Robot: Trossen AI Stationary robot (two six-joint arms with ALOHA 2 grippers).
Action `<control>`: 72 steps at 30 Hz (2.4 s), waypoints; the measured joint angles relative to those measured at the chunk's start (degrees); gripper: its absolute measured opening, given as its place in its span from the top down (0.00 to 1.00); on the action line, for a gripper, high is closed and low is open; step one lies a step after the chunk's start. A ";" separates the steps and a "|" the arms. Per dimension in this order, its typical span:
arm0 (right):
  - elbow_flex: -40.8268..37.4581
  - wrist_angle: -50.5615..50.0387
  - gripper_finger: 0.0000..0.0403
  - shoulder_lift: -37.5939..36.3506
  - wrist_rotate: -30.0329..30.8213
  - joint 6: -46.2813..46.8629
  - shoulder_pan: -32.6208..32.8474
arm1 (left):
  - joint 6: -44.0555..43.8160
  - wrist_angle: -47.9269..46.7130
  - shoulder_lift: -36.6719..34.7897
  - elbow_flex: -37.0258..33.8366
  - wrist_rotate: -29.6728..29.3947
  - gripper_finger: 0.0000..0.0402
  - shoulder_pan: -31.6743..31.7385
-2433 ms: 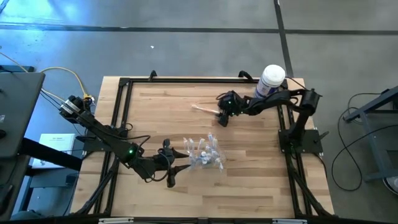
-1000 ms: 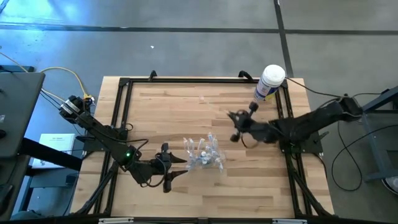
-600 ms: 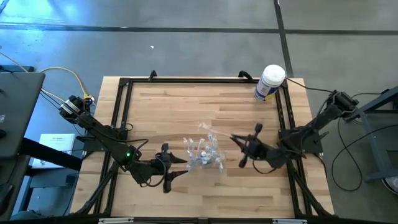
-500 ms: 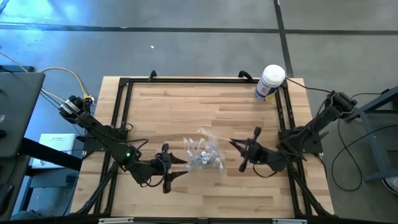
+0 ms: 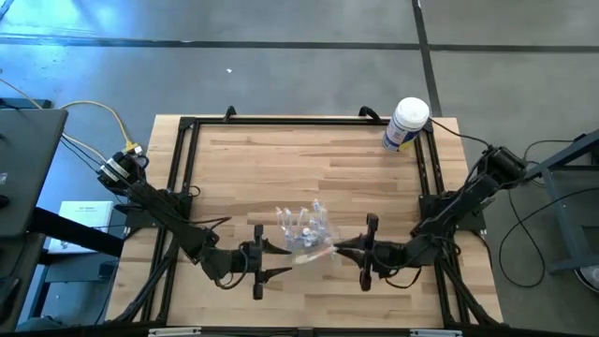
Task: Pick & Place toothbrushing station
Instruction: Put the orange toothbrush into the transparent organizer
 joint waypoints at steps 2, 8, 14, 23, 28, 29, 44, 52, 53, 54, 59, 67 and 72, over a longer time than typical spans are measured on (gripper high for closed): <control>0.00 1.50 0.96 0.54 -1.47 -1.20 0.28 | 2.82 1.96 0.49 0.00 -0.14 0.56 -0.52; 0.00 1.51 0.96 0.56 -6.28 -1.40 0.59 | 6.89 4.41 0.87 0.00 -0.19 0.56 -1.69; 0.00 1.52 0.96 0.56 -6.39 -1.58 1.11 | 6.26 4.36 0.89 0.00 -0.21 0.56 -1.66; 0.00 1.44 0.96 0.56 -6.35 -2.49 2.17 | 6.06 4.24 0.89 0.00 -0.20 0.56 -1.66; 0.00 1.74 0.96 0.56 -6.37 -2.71 2.47 | 6.03 3.83 0.89 0.00 -0.18 0.56 -1.66; 0.00 1.76 0.96 0.56 -6.36 -2.71 2.47 | 6.03 3.80 0.89 0.00 -0.19 0.56 -1.66; 0.02 1.48 0.96 0.56 -6.40 -2.82 2.45 | 5.51 3.69 1.25 0.03 -0.20 0.56 -1.66; 0.04 1.02 0.96 0.56 -10.77 -2.50 2.42 | 5.60 5.38 5.33 0.07 -0.05 0.56 -0.84; 0.04 1.02 0.96 0.56 -10.76 -2.50 2.42 | 5.60 6.00 5.66 0.07 -0.05 0.56 -0.57; 0.04 1.02 0.96 0.56 -10.79 -2.50 2.42 | 5.60 6.07 5.76 0.07 -0.07 0.56 -0.39; 0.04 0.90 0.96 0.54 -11.94 -2.47 2.43 | 5.95 6.81 5.78 0.07 -0.22 0.56 -0.02; 0.04 0.50 0.96 0.54 -13.68 -2.26 2.44 | 7.46 7.88 5.78 0.07 -0.20 0.56 -0.02; 0.04 0.49 0.96 0.54 -13.67 -2.23 2.42 | 7.06 7.85 5.78 0.07 -0.20 0.56 -0.02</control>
